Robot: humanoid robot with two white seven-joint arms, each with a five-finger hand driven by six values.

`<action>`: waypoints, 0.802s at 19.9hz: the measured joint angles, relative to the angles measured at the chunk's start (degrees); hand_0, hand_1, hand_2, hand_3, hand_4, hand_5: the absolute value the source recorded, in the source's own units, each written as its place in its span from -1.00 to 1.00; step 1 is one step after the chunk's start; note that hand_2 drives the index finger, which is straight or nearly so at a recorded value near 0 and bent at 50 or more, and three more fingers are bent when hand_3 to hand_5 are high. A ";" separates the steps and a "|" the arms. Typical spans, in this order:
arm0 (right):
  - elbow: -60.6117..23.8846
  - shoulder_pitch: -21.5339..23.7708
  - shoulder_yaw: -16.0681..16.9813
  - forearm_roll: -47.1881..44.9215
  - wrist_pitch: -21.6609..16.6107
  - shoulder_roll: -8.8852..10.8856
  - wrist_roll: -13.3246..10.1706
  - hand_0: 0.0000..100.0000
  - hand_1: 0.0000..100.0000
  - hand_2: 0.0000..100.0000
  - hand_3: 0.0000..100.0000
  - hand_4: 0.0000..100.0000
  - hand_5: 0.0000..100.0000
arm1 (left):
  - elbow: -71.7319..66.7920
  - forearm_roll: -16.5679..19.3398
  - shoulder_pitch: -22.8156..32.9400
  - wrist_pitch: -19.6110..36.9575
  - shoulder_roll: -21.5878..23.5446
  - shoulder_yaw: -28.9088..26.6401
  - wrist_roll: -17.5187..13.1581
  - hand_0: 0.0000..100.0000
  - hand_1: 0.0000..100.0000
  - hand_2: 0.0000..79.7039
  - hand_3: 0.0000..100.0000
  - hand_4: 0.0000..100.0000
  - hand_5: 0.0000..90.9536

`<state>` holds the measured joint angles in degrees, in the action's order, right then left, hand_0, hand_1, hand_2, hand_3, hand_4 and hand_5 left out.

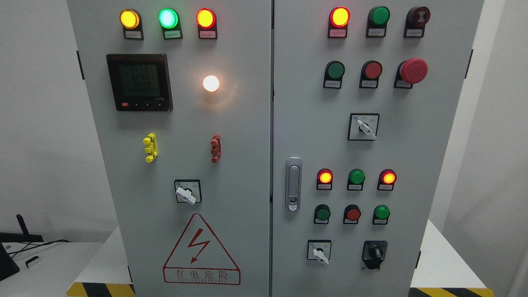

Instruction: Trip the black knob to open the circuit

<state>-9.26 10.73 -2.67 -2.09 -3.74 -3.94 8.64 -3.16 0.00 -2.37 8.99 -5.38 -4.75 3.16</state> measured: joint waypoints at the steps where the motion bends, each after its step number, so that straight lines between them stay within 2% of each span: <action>1: 0.00 0.00 0.00 0.00 0.00 0.00 0.00 -1.00 -0.76 -1.00 -0.83 -0.98 -0.97 | 0.00 0.00 0.00 0.00 0.00 0.00 0.00 -0.76 -0.22 -1.00 -1.00 -1.00 -1.00; 9: -0.86 0.46 -0.01 -0.02 -0.10 -0.05 -0.01 -1.00 -0.76 -1.00 -0.82 -0.97 -0.96 | 0.00 0.00 0.00 0.00 0.00 0.00 0.00 -0.76 -0.22 -1.00 -1.00 -1.00 -1.00; 16: -7.01 5.25 -0.19 -0.04 0.78 0.12 -0.12 -1.00 -0.72 -0.99 -0.80 -0.95 -0.95 | 0.00 0.00 0.00 0.00 0.00 0.00 0.00 -0.76 -0.22 -1.00 -1.00 -1.00 -1.00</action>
<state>-16.27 15.97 -2.86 -2.14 -2.96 -3.83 8.52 -3.16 0.00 -2.37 8.99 -5.38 -4.75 3.16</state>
